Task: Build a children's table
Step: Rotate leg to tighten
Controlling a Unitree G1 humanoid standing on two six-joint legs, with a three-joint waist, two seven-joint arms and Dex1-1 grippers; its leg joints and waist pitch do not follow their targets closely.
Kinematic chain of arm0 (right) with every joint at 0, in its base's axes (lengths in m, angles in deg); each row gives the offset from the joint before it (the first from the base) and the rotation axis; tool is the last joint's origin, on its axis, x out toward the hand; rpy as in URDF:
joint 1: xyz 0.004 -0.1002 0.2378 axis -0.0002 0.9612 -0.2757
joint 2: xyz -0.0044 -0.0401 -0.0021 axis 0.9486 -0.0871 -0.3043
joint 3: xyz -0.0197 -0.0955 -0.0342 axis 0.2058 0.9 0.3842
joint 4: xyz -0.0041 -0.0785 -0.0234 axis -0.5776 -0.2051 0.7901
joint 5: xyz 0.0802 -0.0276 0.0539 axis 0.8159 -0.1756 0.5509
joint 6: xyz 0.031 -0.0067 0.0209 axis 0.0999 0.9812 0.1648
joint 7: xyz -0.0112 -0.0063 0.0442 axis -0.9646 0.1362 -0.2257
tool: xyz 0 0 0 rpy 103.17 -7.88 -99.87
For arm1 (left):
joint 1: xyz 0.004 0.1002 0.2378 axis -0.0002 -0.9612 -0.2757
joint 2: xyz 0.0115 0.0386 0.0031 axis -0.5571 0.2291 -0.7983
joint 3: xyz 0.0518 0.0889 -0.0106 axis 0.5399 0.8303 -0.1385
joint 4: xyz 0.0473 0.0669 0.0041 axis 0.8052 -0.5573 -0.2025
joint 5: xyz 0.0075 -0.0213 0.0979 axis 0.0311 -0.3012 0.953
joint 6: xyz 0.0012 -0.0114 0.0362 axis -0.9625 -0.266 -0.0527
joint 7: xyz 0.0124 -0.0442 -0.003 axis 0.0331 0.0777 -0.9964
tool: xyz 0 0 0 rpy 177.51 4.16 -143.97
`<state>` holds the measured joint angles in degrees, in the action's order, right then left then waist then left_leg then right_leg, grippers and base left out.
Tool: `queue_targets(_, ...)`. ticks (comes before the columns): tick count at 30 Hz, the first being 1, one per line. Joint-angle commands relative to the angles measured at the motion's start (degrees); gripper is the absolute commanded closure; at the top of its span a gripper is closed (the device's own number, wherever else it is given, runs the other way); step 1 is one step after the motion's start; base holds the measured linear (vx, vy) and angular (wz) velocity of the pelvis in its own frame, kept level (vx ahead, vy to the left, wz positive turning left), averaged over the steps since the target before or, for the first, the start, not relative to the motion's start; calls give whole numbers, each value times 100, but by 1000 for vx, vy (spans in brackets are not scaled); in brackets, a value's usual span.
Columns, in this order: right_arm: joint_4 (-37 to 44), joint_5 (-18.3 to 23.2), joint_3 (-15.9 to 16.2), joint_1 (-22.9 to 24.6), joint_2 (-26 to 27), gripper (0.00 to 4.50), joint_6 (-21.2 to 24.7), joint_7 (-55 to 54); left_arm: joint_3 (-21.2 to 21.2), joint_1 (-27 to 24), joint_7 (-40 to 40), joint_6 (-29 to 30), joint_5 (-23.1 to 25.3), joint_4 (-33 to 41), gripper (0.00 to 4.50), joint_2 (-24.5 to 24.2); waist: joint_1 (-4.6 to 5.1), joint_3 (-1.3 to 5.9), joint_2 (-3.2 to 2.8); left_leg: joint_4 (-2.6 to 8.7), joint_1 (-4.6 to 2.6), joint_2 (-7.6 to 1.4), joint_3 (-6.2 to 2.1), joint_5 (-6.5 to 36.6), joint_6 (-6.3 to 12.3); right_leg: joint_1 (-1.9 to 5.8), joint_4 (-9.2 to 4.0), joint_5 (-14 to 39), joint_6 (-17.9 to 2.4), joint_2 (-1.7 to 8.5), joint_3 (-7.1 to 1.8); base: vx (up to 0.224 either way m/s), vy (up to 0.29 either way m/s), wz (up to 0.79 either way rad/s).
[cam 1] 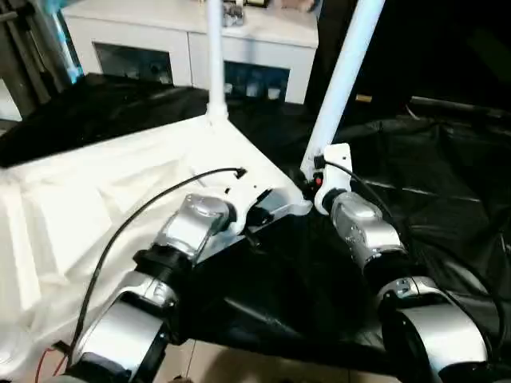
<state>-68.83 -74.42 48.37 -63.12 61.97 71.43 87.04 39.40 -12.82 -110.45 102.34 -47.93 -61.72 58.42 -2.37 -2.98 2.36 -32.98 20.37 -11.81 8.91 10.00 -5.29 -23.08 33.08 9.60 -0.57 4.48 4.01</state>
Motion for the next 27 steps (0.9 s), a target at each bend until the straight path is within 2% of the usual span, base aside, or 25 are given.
queue_targets(1, -618, -154, 217, 265, 363, 261, 335, 125, -33, 326, 95, -126, -77, 185, 450, 115, -22, 317, -94, 451, -46, -71, 10, 2332, -5, 175, -484, 2463, -871, 328, -178, 0, 0, 0)
queue_targets(5, -790, -269, 227, 183, 386, 261, 272, 84, -45, 308, 119, -88, -36, 188, 450, 119, -13, 309, -100, 461, -47, -72, 11, 2334, -13, 183, -480, 2508, -874, 323, -175, 0, 0, 0)
queue_targets(9, -803, -332, 301, 183, 394, 261, 198, 242, -53, 297, 120, -86, -33, 183, 450, 127, 5, 296, -111, 464, -74, -73, 1, 2525, -34, 156, -512, 2717, -813, 317, -160, 0, 0, 0)
queue_targets(10, -796, -344, 315, 186, 394, 226, 169, 269, -50, 287, 111, -87, -36, 194, 450, 125, 11, 295, -108, 466, -76, -71, -4, 2567, -32, 154, -521, 2786, -780, 316, -157, 0, 0, 0)
queue_targets(12, -759, -292, 245, 155, 401, 226, 127, 421, -26, 249, 29, -123, -50, 247, 450, 97, 13, 295, -113, 466, -81, -72, -6, 2599, -29, 145, -529, 2822, -767, 319, -157, 0, 0, 0)
queue_targets(14, -734, -274, 209, 128, 394, 189, 98, 502, -13, 216, -30, -142, -58, 290, 450, 72, 22, 298, -96, 467, -70, -70, -6, 2594, -15, 152, -529, 2844, -756, 321, -157, 0, 0, 0)
queue_targets(18, -674, -191, 119, 64, 360, 175, 30, 696, 26, 129, -197, -236, -66, 384, 450, -24, 28, 301, -95, 477, -45, -79, -3, 2473, 12, 169, -508, 2706, -827, 327, -169, 0, 0, 0)
queue_targets(19, -646, -184, 118, 57, 345, 147, 15, 753, 32, 108, -236, -253, -69, 404, 450, -54, 25, 298, -98, 475, -48, -80, 1, 2456, 17, 166, -509, 2700, -838, 327, -170, 0, 0, 0)
queue_targets(21, -590, -158, 107, 45, 305, 141, -3, 910, 57, 60, -375, -297, -88, 472, 450, -130, 23, 294, -106, 477, -45, -81, 2, 2437, 36, 169, -511, 2716, -855, 334, -173, 0, 0, 0)
queue_targets(22, -565, -143, 98, 40, 288, 138, -4, 983, 59, 43, -415, -289, -97, 502, 450, -157, 32, 305, -64, 477, -21, -82, 7, 2358, 54, 191, -504, 2677, -856, 335, -175, 0, 0, 0)
queue_targets(24, -538, -148, 100, 31, 262, 102, -15, 1035, 70, 22, -474, -317, -101, 534, 450, -198, 22, 309, -89, 480, -27, -91, 17, 2194, 60, 186, -482, 2508, -920, 337, -191, 0, 0, 0)
queue_targets(27, -525, -260, 174, 15, 210, 96, -92, 1068, 68, -5, -527, -304, -109, 584, 450, -245, 13, 322, -96, 478, -30, -99, 33, 2051, 63, 199, -449, 2238, -1024, 334, -204, 0, 0, 0)
